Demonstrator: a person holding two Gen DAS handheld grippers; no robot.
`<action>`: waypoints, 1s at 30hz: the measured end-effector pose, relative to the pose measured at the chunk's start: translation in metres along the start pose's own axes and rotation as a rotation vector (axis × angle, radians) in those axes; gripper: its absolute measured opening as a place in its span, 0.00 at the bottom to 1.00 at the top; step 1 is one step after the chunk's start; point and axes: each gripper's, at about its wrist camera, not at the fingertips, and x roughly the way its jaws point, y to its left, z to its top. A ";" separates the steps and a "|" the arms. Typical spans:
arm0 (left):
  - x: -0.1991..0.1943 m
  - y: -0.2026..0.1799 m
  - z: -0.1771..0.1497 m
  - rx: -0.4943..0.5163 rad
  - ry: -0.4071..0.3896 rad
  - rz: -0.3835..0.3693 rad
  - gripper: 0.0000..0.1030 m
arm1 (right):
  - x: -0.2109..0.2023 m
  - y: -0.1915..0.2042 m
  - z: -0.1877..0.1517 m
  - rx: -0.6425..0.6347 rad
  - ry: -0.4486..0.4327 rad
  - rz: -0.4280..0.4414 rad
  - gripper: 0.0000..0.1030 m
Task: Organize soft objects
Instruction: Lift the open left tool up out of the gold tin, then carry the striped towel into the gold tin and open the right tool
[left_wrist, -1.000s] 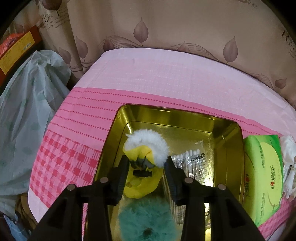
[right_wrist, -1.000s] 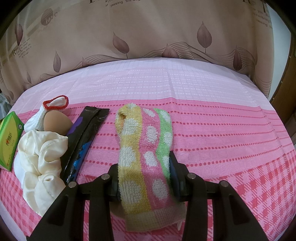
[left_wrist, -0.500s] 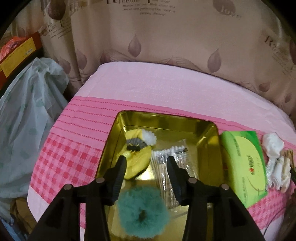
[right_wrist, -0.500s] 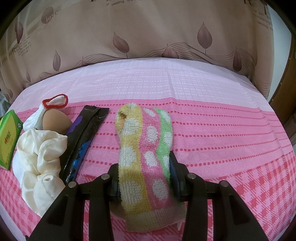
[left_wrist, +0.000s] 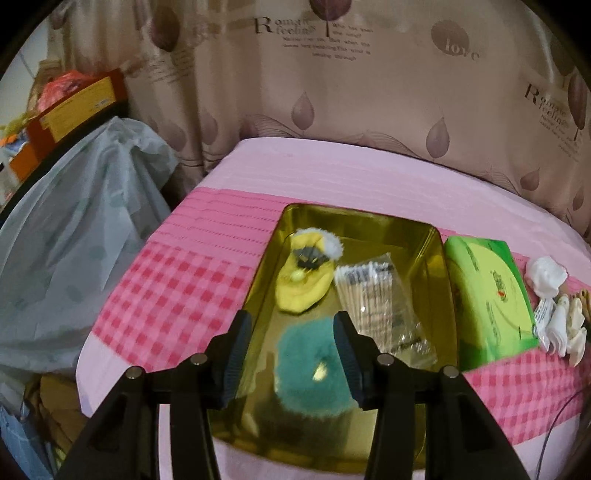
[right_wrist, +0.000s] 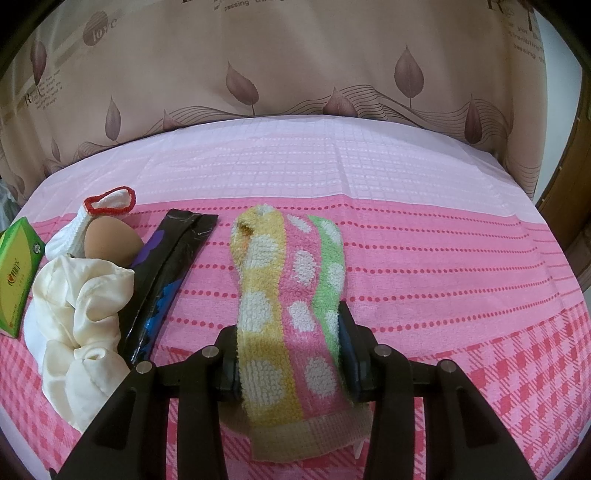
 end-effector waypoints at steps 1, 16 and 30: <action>-0.004 0.001 -0.005 -0.004 -0.006 0.005 0.46 | 0.000 0.000 0.000 0.000 -0.001 0.000 0.38; -0.024 0.019 -0.024 -0.039 -0.099 0.090 0.52 | -0.007 0.009 -0.002 -0.005 -0.006 -0.062 0.31; -0.019 0.057 -0.025 -0.215 -0.057 0.056 0.52 | -0.041 0.026 0.003 0.066 -0.055 -0.027 0.31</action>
